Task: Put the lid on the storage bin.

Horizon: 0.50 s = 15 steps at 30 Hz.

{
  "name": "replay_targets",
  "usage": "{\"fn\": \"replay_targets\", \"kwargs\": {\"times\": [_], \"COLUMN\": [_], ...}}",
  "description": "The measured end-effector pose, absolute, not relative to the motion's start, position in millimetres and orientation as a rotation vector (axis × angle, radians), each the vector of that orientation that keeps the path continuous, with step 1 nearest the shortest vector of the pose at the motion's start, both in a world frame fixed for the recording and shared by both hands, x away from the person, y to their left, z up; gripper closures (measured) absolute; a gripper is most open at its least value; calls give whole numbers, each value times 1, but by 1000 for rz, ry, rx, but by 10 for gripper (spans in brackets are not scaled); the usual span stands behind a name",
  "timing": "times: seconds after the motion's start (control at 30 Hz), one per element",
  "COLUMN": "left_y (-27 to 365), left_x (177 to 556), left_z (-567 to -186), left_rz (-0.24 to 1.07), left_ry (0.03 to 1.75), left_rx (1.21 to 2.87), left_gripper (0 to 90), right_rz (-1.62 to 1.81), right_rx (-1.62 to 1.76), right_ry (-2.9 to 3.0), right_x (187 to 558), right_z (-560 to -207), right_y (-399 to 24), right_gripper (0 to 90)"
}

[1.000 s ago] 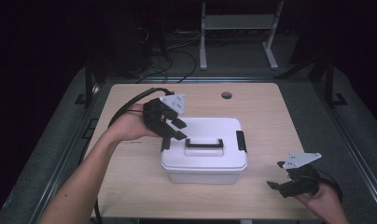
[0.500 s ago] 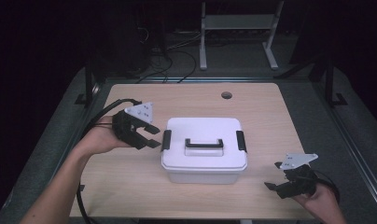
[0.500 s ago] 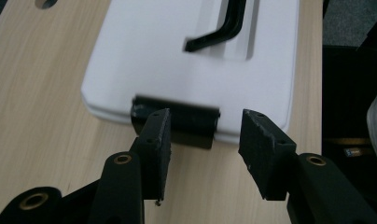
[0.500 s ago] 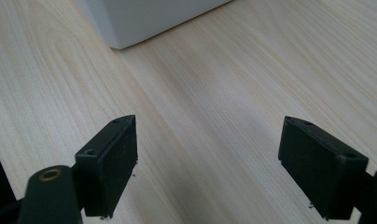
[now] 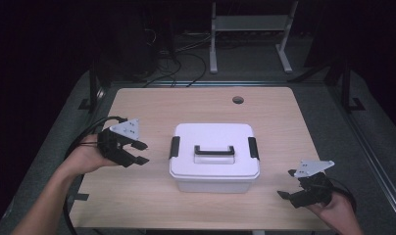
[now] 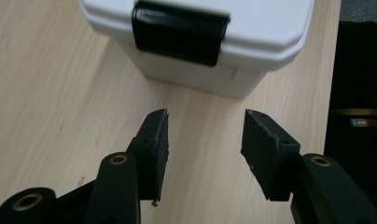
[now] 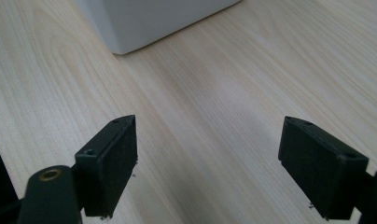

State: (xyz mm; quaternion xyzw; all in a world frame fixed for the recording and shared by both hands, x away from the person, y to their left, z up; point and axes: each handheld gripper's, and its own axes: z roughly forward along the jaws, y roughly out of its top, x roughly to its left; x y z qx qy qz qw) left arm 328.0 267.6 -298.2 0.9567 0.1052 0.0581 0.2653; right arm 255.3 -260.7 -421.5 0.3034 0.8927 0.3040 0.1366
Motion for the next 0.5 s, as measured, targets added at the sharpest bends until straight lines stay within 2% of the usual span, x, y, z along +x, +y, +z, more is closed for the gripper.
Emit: {"fn": "replay_targets", "kwargs": {"times": [0.5], "left_y": [301], "left_x": [316], "left_z": [-344], "left_rz": [153], "left_ry": [393], "left_rx": [2575], "left_gripper": [407], "right_rz": [878], "right_rx": [899], "right_ry": [2582], "right_x": [254], "right_z": [-424], "right_y": [-262], "right_gripper": [191]}}
